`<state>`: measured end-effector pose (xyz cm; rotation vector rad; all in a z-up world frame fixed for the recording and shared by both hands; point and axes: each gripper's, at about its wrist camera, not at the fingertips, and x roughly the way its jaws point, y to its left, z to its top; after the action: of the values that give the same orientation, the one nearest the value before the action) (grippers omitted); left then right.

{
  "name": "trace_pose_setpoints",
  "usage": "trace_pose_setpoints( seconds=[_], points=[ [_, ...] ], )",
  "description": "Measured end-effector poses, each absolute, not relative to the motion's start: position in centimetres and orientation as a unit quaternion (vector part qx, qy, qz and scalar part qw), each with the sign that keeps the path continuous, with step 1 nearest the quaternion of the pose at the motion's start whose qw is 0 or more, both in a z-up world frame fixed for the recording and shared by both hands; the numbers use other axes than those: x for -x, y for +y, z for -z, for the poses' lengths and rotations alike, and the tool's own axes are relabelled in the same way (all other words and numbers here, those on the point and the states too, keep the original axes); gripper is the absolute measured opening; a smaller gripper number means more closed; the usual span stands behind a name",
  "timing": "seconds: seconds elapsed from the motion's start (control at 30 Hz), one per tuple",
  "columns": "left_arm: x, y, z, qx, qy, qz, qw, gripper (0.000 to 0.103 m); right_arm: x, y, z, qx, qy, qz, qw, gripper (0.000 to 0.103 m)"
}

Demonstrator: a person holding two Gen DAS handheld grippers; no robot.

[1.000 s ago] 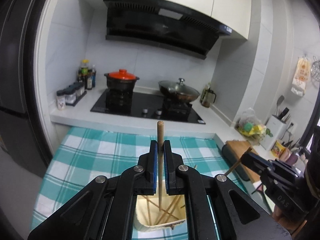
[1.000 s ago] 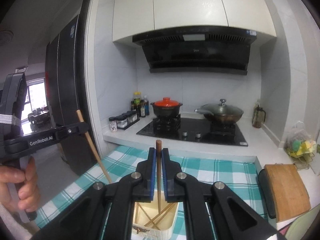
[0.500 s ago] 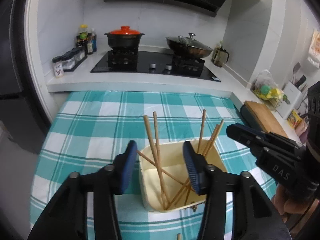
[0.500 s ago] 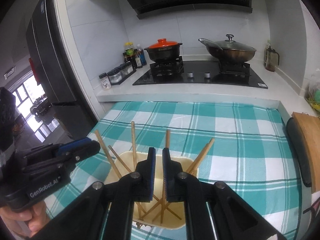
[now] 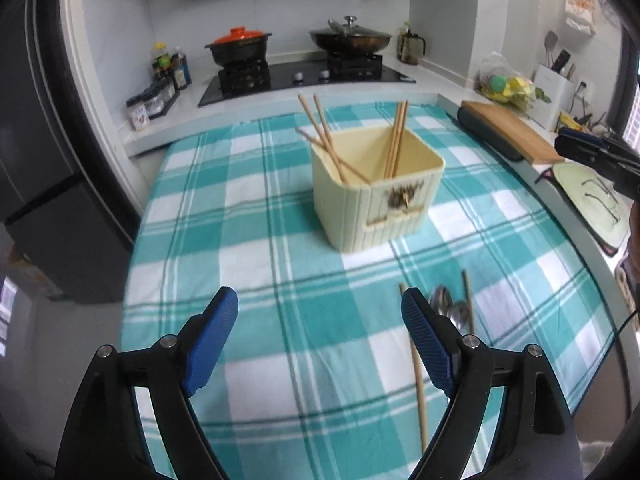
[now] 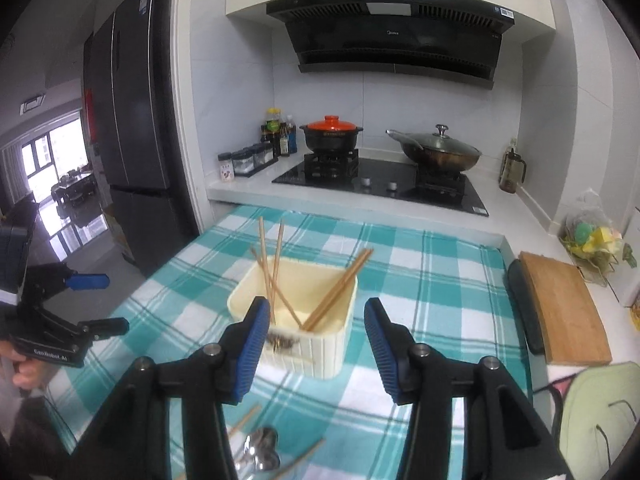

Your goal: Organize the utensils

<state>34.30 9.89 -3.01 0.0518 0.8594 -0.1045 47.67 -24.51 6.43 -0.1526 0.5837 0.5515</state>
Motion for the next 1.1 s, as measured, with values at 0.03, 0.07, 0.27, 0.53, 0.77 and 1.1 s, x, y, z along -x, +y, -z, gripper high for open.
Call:
trace_pose_setpoints(
  seconds=[0.03, 0.07, 0.27, 0.53, 0.77, 1.1],
  points=[
    [-33.0, 10.0, 4.3, -0.017, 0.420, 0.051, 0.906, 0.085, -46.5, -25.2, -5.6, 0.076, 0.293, -0.264, 0.916, 0.050],
    [-31.8, 9.9, 5.7, -0.010, 0.424, 0.051, 0.904, 0.085, -45.3, -25.9, -4.3, 0.078, 0.303, -0.258, 0.914, 0.050],
    [-26.9, 9.2, 12.6, 0.037, 0.430, 0.014, 0.902, 0.085, -40.7, -30.4, 6.7, 0.056, 0.374, -0.192, 0.905, 0.050],
    [-25.1, 8.2, 13.3, 0.076, 0.429, 0.006, 0.900, 0.085, -43.6, -35.4, 16.2, 0.035, 0.418, -0.067, 0.905, 0.050],
    [-25.8, 6.2, 12.6, 0.058, 0.431, 0.008, 0.900, 0.085, -47.9, -35.0, 17.2, 0.040, 0.437, -0.055, 0.897, 0.092],
    [-25.2, 4.8, 10.6, 0.050, 0.399, 0.020, 0.915, 0.085, -48.8, -34.7, 17.8, 0.038, 0.450, -0.060, 0.890, 0.103]
  ],
)
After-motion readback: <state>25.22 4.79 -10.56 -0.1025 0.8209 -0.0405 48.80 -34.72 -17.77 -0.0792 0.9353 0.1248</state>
